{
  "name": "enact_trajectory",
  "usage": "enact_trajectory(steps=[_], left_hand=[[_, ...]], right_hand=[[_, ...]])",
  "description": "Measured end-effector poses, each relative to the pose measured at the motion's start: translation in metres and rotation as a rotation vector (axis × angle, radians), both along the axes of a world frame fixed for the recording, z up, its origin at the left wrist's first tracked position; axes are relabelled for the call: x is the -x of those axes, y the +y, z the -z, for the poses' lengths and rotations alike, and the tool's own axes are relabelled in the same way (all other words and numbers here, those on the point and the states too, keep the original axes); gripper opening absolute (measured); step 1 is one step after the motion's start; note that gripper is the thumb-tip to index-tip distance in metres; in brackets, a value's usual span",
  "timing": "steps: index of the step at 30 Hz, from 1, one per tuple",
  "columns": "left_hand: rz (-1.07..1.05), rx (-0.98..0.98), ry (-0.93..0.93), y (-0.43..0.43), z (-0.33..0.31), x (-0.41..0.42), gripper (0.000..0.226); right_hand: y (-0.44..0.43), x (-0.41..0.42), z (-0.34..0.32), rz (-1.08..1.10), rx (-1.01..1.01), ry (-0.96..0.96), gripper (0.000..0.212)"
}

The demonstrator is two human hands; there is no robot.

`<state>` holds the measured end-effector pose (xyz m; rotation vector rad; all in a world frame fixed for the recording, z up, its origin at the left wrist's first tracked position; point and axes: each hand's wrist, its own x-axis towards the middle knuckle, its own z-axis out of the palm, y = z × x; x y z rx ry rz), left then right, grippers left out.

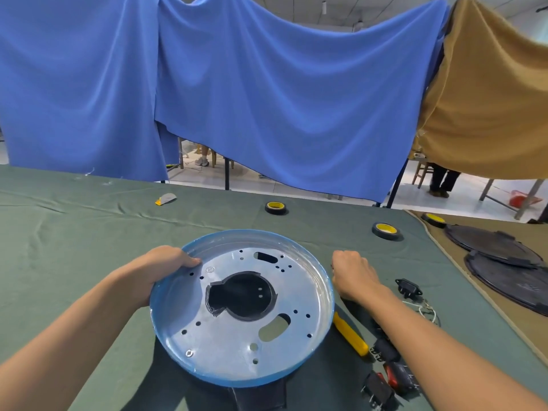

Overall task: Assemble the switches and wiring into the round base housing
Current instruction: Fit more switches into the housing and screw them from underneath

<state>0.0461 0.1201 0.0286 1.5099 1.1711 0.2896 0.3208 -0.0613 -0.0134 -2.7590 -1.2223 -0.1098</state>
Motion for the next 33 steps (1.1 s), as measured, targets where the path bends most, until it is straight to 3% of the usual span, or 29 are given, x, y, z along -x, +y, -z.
enact_trajectory(steps=[4, 9, 13, 17, 21, 24, 29, 33], left_hand=[[-0.022, -0.095, -0.083, -0.008, -0.014, -0.005, 0.014], [-0.069, -0.241, -0.294, -0.025, -0.044, -0.005, 0.007], [-0.174, -0.603, -0.380, -0.037, -0.064, 0.000, 0.007], [-0.199, -1.055, -0.449, -0.057, -0.077, 0.006, 0.011], [-0.099, -1.641, -0.304, -0.077, -0.069, 0.005, 0.037], [-0.016, -2.008, -0.157, -0.084, -0.046, 0.005, 0.038], [0.169, -2.182, -0.067, -0.082, 0.003, 0.010, 0.025], [0.393, -2.329, -0.058, -0.087, 0.029, 0.015, 0.036]], right_hand=[[-0.006, 0.003, -0.008, -0.007, -0.016, 0.073, 0.006], [-0.018, 0.019, -0.038, -0.043, -0.394, 0.281, 0.011], [-0.031, 0.039, -0.067, -0.076, -0.689, 0.428, 0.012], [-0.045, 0.055, -0.079, -0.094, -0.831, 0.528, 0.019], [-0.057, 0.069, -0.079, -0.090, -0.920, 0.565, 0.018], [-0.065, 0.076, -0.077, -0.072, -0.976, 0.585, 0.016], [-0.079, 0.079, -0.073, -0.064, -1.019, 0.640, 0.016], [-0.079, 0.080, -0.066, -0.088, -0.965, 0.673, 0.016]])
